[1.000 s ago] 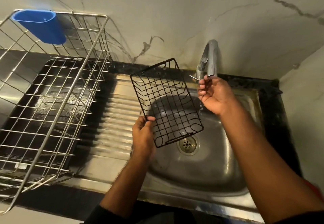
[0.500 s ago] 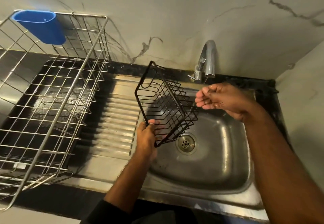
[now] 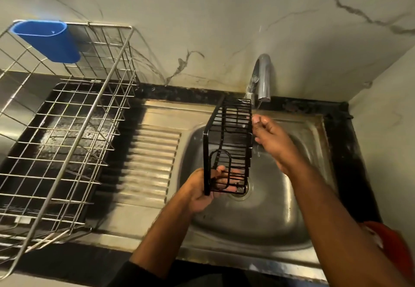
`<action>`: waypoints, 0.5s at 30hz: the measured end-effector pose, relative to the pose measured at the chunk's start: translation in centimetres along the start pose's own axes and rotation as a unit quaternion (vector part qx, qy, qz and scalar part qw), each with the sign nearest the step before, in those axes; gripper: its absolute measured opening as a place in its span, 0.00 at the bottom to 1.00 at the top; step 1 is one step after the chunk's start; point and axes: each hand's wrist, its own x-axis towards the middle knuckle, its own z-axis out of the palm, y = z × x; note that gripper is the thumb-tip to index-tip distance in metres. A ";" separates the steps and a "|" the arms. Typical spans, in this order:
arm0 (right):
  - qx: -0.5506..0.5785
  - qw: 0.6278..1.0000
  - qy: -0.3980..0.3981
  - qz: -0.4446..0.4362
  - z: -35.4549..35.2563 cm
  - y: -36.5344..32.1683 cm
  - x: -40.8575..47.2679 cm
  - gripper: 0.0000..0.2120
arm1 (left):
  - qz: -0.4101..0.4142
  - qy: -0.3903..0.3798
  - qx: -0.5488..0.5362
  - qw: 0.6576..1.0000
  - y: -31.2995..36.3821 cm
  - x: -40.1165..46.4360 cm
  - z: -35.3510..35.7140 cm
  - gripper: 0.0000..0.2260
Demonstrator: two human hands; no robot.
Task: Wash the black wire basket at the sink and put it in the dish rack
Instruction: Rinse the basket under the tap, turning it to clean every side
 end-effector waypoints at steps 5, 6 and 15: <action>0.000 1.000 0.017 0.026 0.3 0.4 -0.1 0.27 | -0.053 0.000 0.057 0.997 -0.5 -0.6 -0.1 0.13; 0.008 0.999 0.019 0.041 0.2 0.4 -0.1 0.29 | -0.053 -0.001 0.066 0.996 -0.6 -0.7 -0.2 0.14; -0.007 0.991 0.101 0.090 -1.5 1.5 0.0 0.29 | -0.044 -0.041 -0.092 0.994 1.1 -0.5 -1.2 0.47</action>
